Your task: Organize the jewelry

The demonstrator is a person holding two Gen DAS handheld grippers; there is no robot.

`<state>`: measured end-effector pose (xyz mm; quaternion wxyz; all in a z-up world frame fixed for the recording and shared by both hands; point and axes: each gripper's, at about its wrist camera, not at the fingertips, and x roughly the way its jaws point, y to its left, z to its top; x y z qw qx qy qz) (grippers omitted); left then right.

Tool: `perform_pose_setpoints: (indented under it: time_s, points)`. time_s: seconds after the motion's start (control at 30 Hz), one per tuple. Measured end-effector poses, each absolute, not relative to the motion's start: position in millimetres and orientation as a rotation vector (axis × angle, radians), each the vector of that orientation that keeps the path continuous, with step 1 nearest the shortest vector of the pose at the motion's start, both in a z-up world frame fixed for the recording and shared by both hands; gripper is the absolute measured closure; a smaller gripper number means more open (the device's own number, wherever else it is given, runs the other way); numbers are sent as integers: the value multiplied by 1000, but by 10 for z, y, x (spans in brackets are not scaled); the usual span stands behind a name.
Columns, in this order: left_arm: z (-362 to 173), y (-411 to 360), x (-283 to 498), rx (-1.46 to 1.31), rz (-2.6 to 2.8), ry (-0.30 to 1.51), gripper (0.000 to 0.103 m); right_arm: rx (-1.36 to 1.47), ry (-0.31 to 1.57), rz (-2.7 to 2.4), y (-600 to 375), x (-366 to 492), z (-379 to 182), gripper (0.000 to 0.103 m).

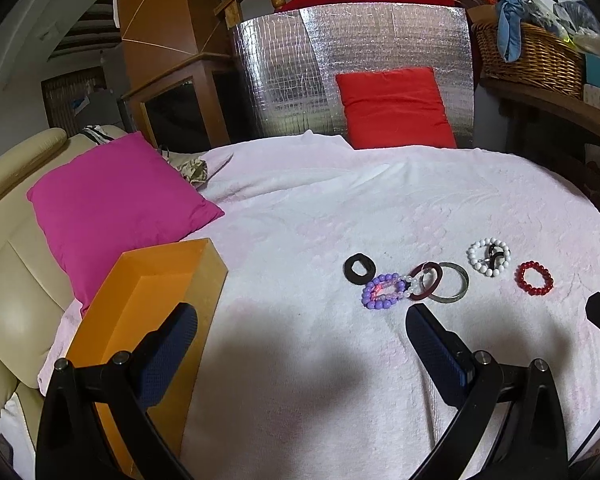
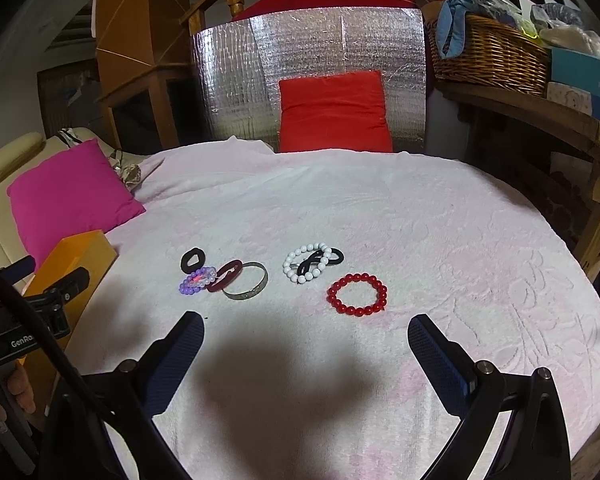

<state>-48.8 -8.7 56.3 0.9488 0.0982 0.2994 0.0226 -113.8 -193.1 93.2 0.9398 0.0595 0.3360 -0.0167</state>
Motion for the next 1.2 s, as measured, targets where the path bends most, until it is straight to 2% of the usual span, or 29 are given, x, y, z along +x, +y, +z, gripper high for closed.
perform_pose_setpoints:
  time_s: [0.6,0.83,0.9,1.07,1.2]
  points:
    - [507,-63,-462,199,44,612,0,137,687,-47,-1979,-1084,936,0]
    - [338,-59,-218,174,-54,662,0,175,664,-64,-2226,-841,957,1]
    - [282,-54,-110,157,-84,677,0,222,678,-61,-2356,-705,918,7]
    - [165,-93,109,131,-134,679,0,343,757,-63,-2571,-288,715,36]
    - [42,-196,245,160,-190,725,0,408,816,-17,-2541,58,526,46]
